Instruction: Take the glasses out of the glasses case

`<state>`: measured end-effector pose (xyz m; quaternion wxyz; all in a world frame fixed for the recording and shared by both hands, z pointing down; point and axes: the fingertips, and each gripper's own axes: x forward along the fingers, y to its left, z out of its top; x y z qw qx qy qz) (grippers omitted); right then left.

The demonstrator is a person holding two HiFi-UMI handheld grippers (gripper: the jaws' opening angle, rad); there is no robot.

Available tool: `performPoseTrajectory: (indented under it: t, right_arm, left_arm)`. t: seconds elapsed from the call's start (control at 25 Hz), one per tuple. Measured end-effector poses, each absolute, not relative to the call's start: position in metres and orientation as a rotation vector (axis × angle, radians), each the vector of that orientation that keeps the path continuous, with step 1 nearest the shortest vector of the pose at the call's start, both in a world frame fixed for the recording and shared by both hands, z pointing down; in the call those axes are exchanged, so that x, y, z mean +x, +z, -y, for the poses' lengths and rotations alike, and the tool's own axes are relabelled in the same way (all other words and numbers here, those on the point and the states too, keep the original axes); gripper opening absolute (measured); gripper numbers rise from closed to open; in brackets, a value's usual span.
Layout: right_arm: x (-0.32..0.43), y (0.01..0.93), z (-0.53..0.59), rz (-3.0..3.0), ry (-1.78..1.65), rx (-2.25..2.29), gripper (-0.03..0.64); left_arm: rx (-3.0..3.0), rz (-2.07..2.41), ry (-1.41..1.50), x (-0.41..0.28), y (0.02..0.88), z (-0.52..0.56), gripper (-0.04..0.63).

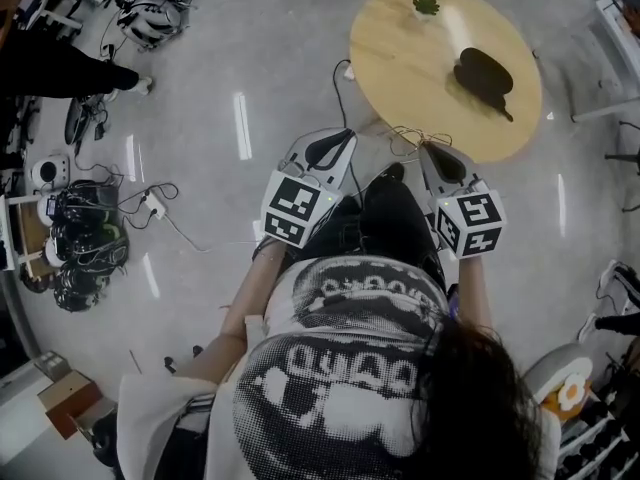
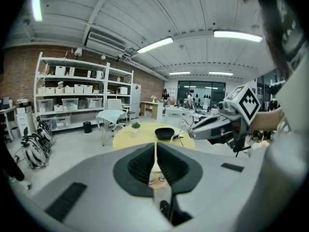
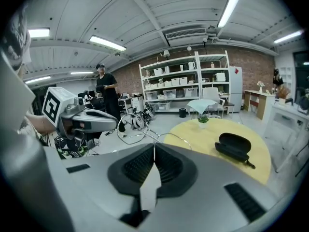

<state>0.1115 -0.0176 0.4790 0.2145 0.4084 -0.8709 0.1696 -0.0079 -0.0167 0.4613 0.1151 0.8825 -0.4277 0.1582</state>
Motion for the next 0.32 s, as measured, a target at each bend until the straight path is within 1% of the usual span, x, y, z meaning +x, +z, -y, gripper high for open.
performPoseTrajectory:
  t: [0.32]
  right_arm:
    - [0.1156, 0.4784, 0.0257, 2.415, 0.451, 1.127, 0.008]
  left_arm:
    - [2.602, 1.244, 0.469, -0.0052, 0.4601, 0.0219, 0.021]
